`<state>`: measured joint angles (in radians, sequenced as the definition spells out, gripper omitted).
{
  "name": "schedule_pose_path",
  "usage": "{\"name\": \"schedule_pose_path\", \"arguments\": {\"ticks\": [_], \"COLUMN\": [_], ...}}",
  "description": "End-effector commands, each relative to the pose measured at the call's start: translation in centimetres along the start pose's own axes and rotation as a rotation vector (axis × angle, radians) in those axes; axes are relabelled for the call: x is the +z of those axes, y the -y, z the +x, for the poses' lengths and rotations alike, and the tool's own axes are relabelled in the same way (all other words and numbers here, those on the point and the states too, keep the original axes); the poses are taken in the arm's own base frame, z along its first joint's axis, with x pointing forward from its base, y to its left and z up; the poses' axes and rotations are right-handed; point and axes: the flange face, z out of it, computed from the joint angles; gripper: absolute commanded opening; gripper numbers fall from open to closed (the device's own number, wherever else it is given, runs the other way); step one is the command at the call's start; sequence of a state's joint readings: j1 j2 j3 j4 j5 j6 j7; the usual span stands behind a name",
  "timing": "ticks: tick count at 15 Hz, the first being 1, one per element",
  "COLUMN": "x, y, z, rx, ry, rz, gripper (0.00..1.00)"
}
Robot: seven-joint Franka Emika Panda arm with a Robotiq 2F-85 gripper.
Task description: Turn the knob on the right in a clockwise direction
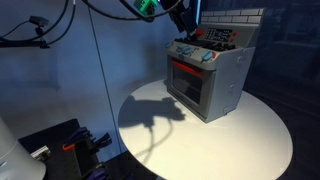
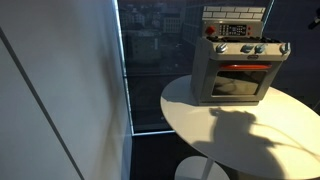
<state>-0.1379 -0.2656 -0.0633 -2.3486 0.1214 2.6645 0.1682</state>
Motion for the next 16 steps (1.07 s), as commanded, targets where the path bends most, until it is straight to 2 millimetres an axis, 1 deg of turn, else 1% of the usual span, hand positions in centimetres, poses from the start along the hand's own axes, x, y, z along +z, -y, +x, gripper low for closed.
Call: {"name": "schedule_pose_path", "arguments": {"ticks": [1,4,6,11,16], "x": [-0.1,-0.1,1.1,4.0,6.6], "y": [0.0,0.0,-0.4,-0.8,-0.1], "z": [0.1,0.1,0.7,1.4,2.2], "rx": [0.0,-0.001,0.024,0.036,0.026], "ry": [0.001,0.0,0.009,0.024,0.003], "rz": [0.0,0.001,-0.012,-0.017,-0.015], "gripper": [1.0,1.0,1.0,1.0,1.0]}}
